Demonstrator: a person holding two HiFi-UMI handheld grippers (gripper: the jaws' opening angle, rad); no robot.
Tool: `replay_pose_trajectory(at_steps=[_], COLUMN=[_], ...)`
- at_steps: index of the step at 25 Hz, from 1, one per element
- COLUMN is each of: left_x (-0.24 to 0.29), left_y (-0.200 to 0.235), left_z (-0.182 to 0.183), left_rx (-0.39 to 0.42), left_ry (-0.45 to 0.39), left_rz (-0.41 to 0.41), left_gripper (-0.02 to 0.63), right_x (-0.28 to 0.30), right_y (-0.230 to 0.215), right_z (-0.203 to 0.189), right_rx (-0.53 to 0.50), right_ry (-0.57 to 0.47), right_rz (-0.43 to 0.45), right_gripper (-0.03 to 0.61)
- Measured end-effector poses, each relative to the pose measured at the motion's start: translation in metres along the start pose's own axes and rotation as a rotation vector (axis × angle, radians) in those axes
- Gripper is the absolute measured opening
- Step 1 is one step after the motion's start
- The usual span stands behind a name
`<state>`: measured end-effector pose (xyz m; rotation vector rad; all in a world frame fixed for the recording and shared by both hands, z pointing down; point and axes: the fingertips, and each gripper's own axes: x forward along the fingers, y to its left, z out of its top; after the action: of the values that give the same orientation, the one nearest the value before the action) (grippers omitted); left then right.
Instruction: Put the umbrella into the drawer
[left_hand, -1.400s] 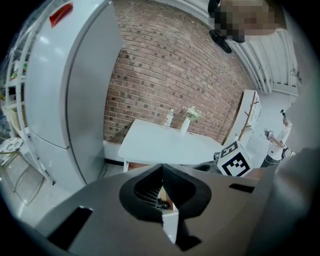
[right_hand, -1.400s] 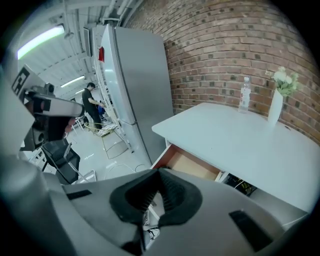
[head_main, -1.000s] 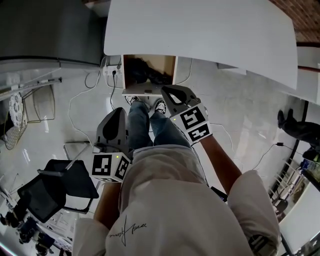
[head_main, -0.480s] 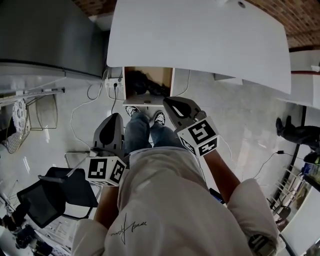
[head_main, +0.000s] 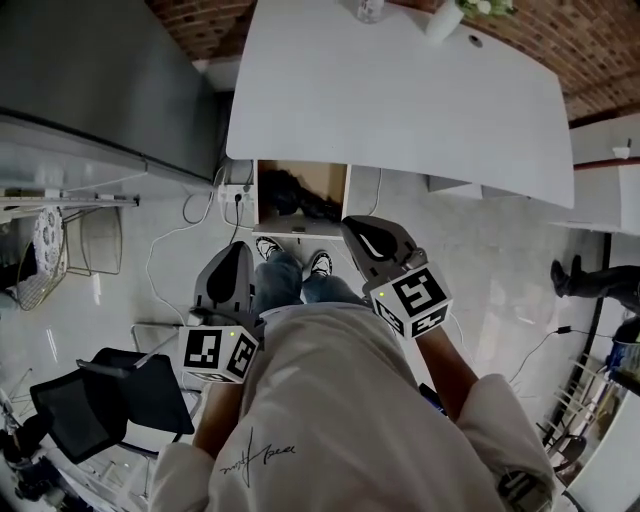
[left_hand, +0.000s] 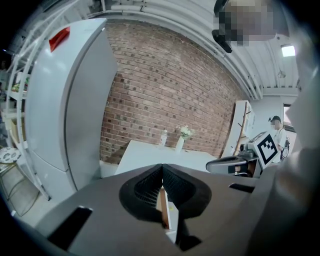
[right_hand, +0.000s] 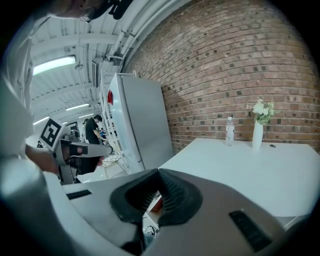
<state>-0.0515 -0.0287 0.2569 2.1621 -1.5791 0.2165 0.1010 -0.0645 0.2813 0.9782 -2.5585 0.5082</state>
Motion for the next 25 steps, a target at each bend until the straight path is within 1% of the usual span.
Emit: replay_pose_trajectory(at_steps=[6,11,15,19,22,25], left_x=[-0.008,-0.010,-0.011,-0.015,-0.018,-0.019], left_y=[-0.007,-0.014,-0.018,-0.020,-0.024,-0.026], left_z=[0.018,0.028,0.039,0.045,0.045,0.044], left_rx=[0.001,0.005,0.029,0.050,0.061,0.057], left_ry=[-0.062,-0.097,-0.125,-0.148,-0.150,-0.150], left_rz=[-0.013,-0.022,-0.033,-0.031,-0.034,-0.029], left_gripper=[0.018,0.018,0.018,0.018,0.018,0.018], right_x=[-0.010,-0.017,-0.023,-0.027,-0.033,-0.039], right_y=[0.009,0.016,0.023,0.024,0.024,0.023], right_z=[0.013,0.022,0.031,0.034,0.036,0.038], right_rx=[-0.019,-0.026,-0.034,-0.049,-0.066,-0.073], right_ry=[-0.031,-0.061,-0.091,-0.101,-0.101,-0.110], right_rz=[0.006,0.015,0.018,-0.003,-0.025,-0.044], right_gripper=[0.018,0.018,0.018,0.017,0.017,0.017])
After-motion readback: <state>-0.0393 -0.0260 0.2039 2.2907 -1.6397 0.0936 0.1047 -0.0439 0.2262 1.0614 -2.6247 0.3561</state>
